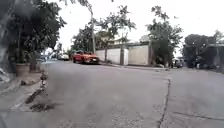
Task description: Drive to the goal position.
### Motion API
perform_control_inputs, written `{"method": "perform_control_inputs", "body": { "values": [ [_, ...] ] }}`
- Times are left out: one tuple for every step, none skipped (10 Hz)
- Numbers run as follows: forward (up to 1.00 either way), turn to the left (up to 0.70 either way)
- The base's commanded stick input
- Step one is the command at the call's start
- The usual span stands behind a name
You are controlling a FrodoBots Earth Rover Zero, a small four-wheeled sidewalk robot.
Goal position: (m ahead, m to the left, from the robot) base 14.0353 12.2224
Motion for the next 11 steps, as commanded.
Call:
{"method": "perform_control_inputs", "body": {
  "values": [
    [1.0,0.13],
    [1.0,0.4],
    [1.0,0.4],
    [1.0,0.4],
    [1.0,0.4],
    [1.0,0.4],
    [1.0,0.03],
    [1.0,0.0],
    [1.0,0.1],
    [1.0,0.08],
    [1.0,0.01]
  ]
}}
